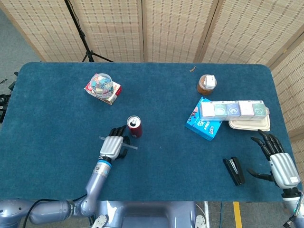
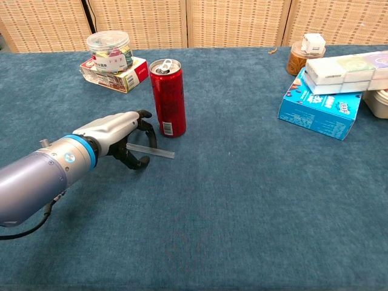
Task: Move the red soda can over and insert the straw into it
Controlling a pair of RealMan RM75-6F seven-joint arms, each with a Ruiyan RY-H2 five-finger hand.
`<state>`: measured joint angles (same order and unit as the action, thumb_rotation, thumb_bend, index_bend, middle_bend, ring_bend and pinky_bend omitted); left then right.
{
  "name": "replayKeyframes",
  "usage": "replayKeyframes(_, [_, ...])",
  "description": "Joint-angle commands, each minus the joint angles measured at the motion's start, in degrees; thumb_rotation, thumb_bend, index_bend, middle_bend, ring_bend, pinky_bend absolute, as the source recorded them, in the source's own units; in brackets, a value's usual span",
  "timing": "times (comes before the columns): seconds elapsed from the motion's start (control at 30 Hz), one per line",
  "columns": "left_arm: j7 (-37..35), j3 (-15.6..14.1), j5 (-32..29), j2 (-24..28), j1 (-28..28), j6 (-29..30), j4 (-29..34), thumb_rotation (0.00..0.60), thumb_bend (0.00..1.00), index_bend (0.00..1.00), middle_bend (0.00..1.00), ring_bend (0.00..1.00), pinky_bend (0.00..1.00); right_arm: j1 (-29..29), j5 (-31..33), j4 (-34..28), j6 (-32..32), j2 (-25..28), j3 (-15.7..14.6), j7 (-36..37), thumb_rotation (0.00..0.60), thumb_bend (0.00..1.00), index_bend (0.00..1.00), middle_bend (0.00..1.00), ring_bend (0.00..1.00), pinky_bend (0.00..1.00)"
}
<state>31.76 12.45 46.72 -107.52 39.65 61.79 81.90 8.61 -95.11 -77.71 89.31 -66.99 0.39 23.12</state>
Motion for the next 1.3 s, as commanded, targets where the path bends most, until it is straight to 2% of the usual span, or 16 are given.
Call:
replayKeyframes(0.03, [-0.17, -0.11, 0.22, 0.14, -0.02, -0.05, 0.24, 0.6, 0.42, 0.56, 0.0, 0.0, 0.0, 0.01, 0.01, -0.03, -0.06, 0.0, 0.0, 0.06, 0.6, 0.0, 0.13, 0.0, 0.0, 0.03])
replayKeyframes(0.7, [0.79, -0.71, 0.67, -0.89, 0.43, 0.51, 0.12, 0.6, 0.44, 0.58, 0.0, 0.0, 0.0, -0.05, 0.03, 0.12, -0.06, 0.07, 0.14, 0.21, 0.6, 0.0, 0.13, 0.0, 0.0, 0.03])
replayKeyframes(1.3, [-0.05, -0.12, 1.4, -0.41, 0.25, 1.09, 0.51, 0.6, 0.45, 0.6, 0.0, 0.0, 0.0, -0.06, -0.02, 0.01, -0.17, 0.09, 0.14, 0.1, 0.6, 0.0, 0.13, 0.0, 0.0, 0.03])
